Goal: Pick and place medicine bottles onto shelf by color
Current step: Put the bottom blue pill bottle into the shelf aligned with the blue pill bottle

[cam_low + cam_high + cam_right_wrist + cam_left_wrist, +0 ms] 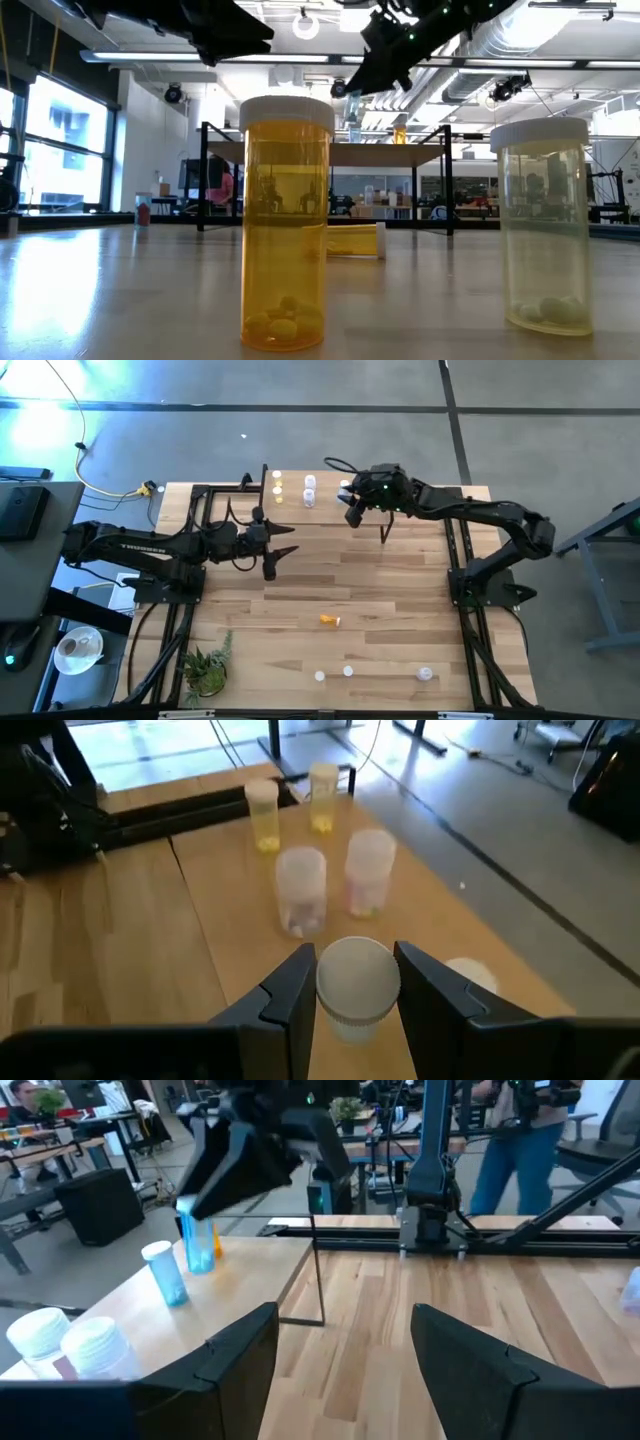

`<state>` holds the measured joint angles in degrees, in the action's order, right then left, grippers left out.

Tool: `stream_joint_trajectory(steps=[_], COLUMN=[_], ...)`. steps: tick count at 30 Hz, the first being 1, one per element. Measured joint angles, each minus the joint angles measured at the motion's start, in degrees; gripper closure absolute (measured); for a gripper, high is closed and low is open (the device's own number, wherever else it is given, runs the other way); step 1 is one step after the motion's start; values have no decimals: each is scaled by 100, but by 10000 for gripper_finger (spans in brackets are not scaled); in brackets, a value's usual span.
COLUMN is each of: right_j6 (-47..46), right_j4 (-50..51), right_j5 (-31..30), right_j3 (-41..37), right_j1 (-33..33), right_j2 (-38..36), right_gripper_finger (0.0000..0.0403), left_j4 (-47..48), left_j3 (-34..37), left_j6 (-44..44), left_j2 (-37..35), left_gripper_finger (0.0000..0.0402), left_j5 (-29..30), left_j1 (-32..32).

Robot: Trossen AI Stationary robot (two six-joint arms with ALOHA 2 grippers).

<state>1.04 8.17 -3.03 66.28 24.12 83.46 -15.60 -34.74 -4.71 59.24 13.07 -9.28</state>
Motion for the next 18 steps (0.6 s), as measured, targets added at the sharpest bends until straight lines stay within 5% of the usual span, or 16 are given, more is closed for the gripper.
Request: stream_joint_trajectory(steps=[18], right_j6=[-364], right_j4=[263], right_j5=[-100], right_j3=[0], right_j1=[177], right_j2=[507], right_gripper_finger=[297], left_j4=[-7], left_j3=[0], left_j6=[0], left_j2=[0], left_gripper_finger=[181], left_j5=[-1], left_j1=[1])
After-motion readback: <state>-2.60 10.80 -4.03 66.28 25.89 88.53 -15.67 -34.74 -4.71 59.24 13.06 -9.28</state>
